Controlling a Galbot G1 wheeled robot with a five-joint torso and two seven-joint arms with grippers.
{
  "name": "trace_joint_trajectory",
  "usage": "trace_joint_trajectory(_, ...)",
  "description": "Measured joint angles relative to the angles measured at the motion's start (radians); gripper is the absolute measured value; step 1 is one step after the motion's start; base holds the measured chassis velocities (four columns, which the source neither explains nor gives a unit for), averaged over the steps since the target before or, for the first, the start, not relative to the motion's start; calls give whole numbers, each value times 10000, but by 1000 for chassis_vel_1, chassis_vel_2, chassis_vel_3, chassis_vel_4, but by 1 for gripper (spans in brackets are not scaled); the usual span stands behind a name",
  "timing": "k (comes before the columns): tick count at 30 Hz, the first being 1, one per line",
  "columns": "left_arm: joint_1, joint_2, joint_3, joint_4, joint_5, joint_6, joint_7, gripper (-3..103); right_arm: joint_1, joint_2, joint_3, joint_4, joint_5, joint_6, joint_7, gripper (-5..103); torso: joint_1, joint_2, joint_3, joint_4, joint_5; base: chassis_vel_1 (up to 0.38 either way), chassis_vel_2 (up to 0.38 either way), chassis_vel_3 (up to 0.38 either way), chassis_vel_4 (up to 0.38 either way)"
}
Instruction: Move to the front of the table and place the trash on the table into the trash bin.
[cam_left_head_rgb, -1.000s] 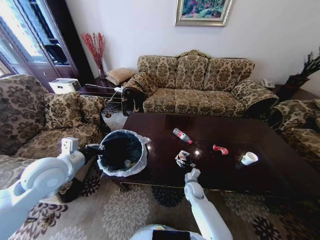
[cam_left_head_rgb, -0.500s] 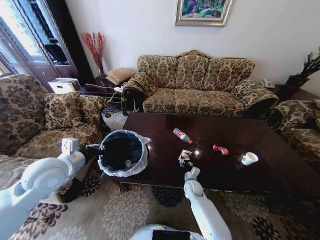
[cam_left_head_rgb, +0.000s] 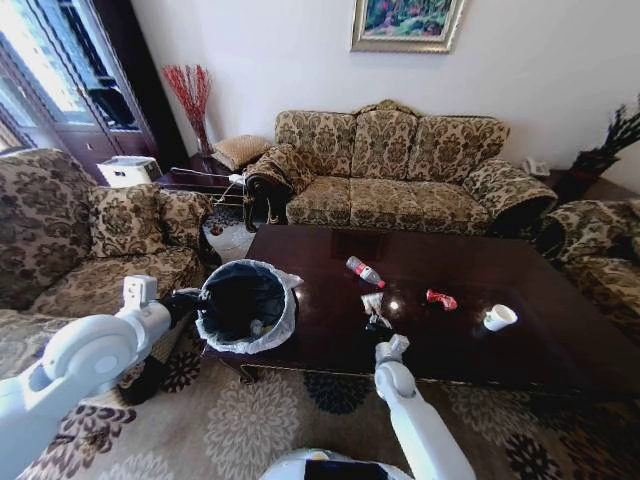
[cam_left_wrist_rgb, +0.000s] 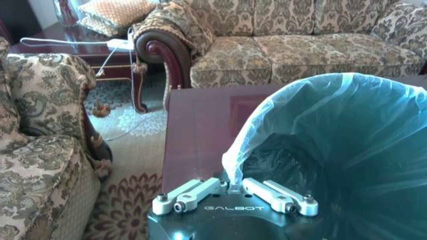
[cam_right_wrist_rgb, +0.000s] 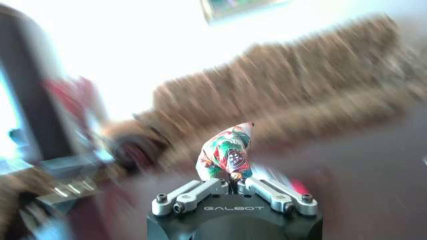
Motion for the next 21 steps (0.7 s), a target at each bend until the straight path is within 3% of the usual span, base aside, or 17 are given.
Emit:
trace_joint_trajectory(4,-45,127,13,76,-45,-2,-13,0,-521,-806,-221,3169,673,-73,-1686,-1,1,0,0,-1,-1,0,0,0,0)
trace_joint_trajectory(5,-45,127,13,76,-45,-2,-13,0,-521,-806,-221,3169,673,-73,-1686,-1,1,0,0,-1,-1,0,0,0,0)
trace_joint_trajectory(9,-77,179,58,117,-80,-5,-44,0,-569,-1778,-827,5596,2055,-1115,-3518,-1,0,1,-1,0,-2,0,0,0,0)
trace_joint_trajectory(15,-72,195,90,-26,-212,-5,-107,0,-157,-2149,-2096,7070,2325,-1980,-4066,0,0,0,0,1,0,0,0,0,0)
trace_joint_trajectory(18,-45,217,77,-83,-279,1,-141,0,-94,-2130,-2618,7023,1839,-1996,-4233,0,0,1,-1,0,0,0,0,0,0)
trace_joint_trajectory(21,-5,231,-16,-262,-487,35,-258,0,-56,-1983,-3108,6403,703,-1603,-4336,0,-1,0,0,2,1,0,0,0,0)
